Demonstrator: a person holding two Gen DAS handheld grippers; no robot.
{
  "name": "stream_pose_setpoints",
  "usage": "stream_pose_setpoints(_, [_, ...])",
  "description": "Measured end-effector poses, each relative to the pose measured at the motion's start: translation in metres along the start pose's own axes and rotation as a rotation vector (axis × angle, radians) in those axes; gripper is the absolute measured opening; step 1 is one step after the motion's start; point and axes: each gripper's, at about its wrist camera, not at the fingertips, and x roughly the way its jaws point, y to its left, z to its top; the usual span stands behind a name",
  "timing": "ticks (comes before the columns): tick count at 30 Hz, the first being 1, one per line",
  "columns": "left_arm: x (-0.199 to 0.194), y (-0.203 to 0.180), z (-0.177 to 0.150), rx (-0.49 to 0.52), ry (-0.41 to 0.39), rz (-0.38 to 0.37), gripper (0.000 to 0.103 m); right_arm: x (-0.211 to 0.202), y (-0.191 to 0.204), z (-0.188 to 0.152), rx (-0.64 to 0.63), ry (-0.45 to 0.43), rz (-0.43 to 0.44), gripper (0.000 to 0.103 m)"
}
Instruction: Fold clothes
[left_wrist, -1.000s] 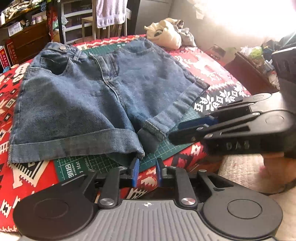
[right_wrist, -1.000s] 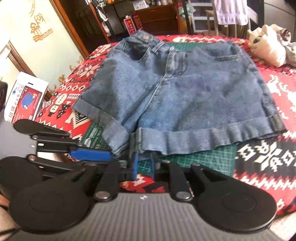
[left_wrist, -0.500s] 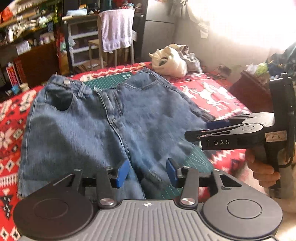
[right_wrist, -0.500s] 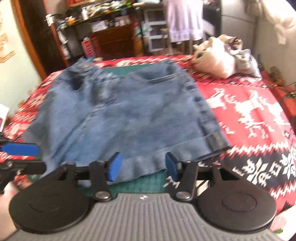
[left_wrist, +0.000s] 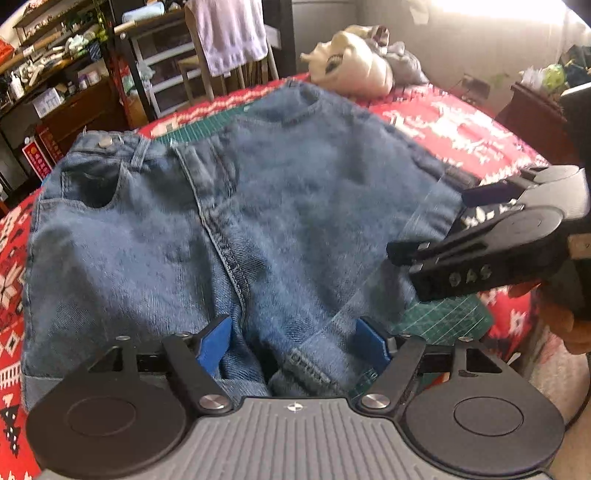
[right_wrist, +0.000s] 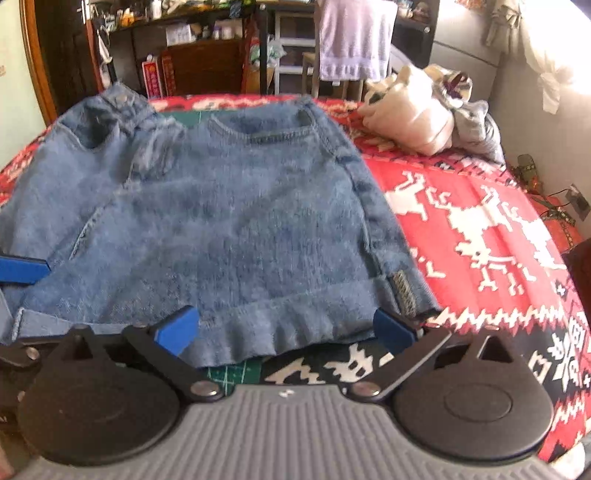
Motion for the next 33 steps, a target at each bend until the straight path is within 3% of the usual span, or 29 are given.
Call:
stream_pose_setpoints(5, [0.01,0.006,-0.002,-0.048,0.023,0.011,0.099,0.007,-0.002,-0.004,0.032,0.003,0.009,0.103])
stream_pose_setpoints(7, [0.014,0.01,-0.003,-0.083,0.034,0.0,0.103,0.008,-0.003,-0.005,0.045,-0.002,0.008,0.103])
stream_pose_setpoints(14, [0.016,0.011,-0.003,-0.109,0.051,-0.007,0.103,0.007,-0.003,-0.011,0.061,-0.044,0.004,0.103])
stream_pose_setpoints(24, [0.015,0.012,-0.007,-0.076,0.017,-0.024,0.103,0.005,-0.002,-0.016,0.094,-0.084,-0.012,0.103])
stream_pose_setpoints(30, [0.016,0.014,-0.009,-0.07,-0.001,-0.046,0.103,-0.013,-0.033,-0.005,0.215,-0.105,0.002,0.102])
stream_pose_setpoints(32, [0.016,0.014,-0.01,-0.07,-0.011,-0.048,0.103,-0.018,-0.048,-0.001,0.218,-0.114,-0.024,0.098])
stream_pose_setpoints(33, [0.016,0.015,-0.01,-0.07,-0.016,-0.049,0.103,-0.02,-0.055,0.002,0.22,-0.118,-0.038,0.092])
